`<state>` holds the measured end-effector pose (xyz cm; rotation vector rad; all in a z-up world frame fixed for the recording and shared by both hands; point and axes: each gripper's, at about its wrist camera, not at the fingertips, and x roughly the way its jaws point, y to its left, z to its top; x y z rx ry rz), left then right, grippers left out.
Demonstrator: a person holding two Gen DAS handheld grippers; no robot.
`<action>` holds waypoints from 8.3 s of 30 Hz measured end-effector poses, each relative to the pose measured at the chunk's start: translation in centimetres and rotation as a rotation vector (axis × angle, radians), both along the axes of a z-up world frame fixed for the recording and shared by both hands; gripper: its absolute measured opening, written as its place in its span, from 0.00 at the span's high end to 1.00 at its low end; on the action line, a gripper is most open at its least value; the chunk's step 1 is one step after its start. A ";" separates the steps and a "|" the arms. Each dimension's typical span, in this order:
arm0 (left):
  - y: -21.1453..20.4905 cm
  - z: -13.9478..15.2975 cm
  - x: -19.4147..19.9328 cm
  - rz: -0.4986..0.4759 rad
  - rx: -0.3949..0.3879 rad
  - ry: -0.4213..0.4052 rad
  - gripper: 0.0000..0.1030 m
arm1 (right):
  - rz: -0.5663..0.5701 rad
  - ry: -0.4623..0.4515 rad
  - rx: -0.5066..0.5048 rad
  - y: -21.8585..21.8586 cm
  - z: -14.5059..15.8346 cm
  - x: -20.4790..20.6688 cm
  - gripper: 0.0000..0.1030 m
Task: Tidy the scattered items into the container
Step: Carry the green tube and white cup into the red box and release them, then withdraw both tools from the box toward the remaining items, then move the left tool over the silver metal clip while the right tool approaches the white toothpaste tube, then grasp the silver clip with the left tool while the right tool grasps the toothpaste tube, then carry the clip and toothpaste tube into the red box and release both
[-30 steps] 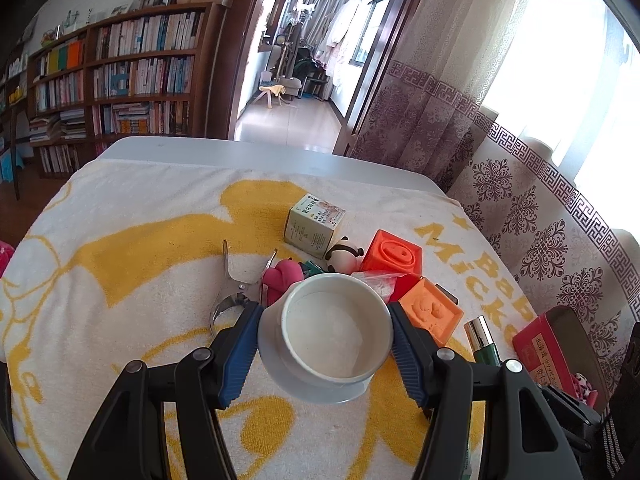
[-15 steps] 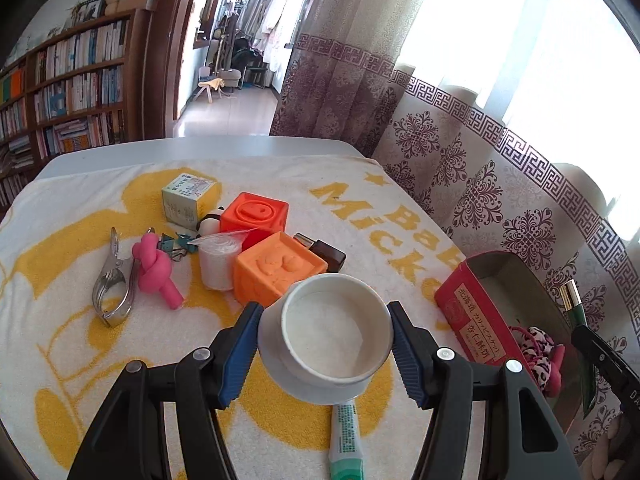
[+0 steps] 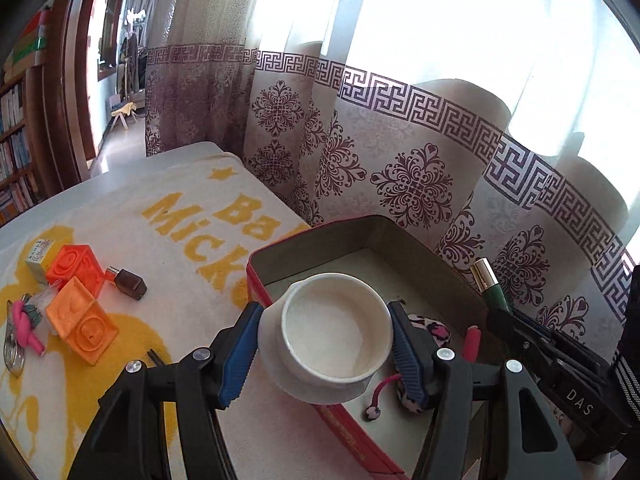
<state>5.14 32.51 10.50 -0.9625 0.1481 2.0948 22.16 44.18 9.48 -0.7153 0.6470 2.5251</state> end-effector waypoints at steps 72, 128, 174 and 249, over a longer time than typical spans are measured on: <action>-30.1 -9.4 -13.5 0.720 -0.145 -0.180 0.01 | 0.415 -0.138 -0.047 -17.0 -5.1 -8.2 0.21; -29.3 -7.1 -15.4 0.512 -0.080 -0.017 0.74 | 0.447 -0.237 -0.039 -19.8 -6.1 -14.3 0.21; -28.8 -7.4 -13.9 0.474 -0.084 -0.035 0.30 | 0.350 -0.232 0.119 -20.3 -3.9 -13.8 0.87; 0.5 2.8 2.1 -0.177 0.102 0.083 0.31 | -0.012 -0.046 0.052 -3.0 0.6 -0.2 0.86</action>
